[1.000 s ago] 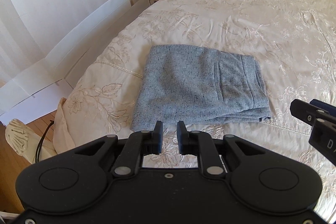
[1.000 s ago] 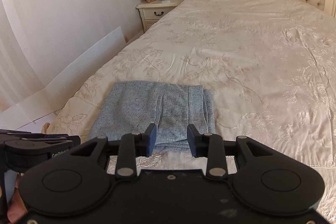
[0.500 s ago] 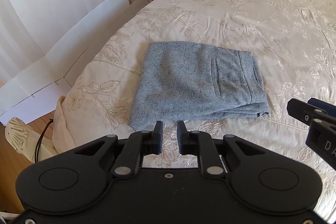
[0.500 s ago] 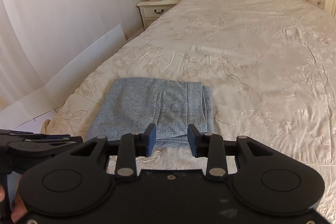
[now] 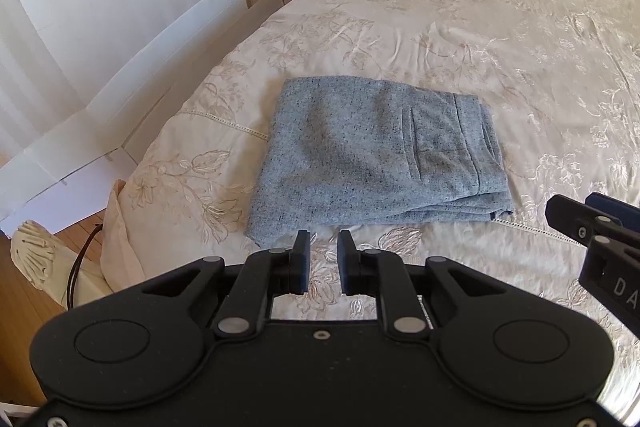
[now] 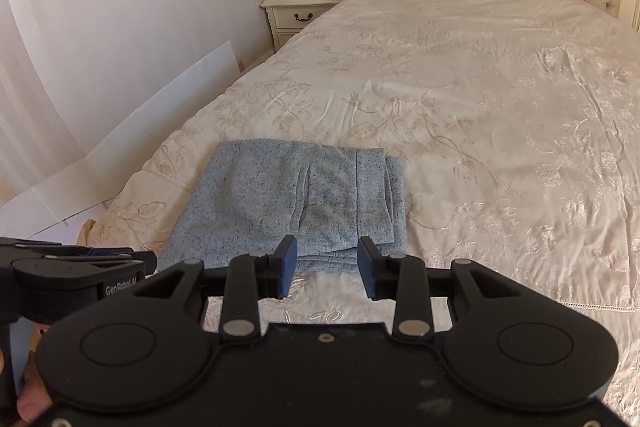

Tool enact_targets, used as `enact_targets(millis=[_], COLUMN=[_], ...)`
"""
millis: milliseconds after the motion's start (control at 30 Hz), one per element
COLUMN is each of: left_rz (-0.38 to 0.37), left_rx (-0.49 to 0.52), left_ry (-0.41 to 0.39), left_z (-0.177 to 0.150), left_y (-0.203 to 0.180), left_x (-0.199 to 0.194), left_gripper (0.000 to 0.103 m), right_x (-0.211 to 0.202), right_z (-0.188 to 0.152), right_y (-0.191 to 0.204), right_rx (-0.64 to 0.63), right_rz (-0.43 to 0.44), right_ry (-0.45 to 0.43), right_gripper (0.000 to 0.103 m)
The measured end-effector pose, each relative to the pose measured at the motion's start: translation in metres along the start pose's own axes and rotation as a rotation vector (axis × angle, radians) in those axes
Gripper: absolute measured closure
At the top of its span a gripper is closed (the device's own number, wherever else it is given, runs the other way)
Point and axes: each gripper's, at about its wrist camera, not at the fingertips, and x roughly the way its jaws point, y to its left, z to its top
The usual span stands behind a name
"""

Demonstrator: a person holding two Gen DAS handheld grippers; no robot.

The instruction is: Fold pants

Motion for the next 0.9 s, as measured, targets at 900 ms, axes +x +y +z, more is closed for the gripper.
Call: enact_targets(millis=[900], left_rz=[0.005], left_rx=[0.01], left_ry=[-0.004], left_z=[0.0008], left_y=[-0.0035], left_x=[-0.0018], left_gripper=[0.079], right_x=[-0.0013], right_z=[0.0012], right_y=[-0.0048], right_rx=[0.0], right_rz=[0.009], right_ry=[-0.002], right_gripper=[0.067])
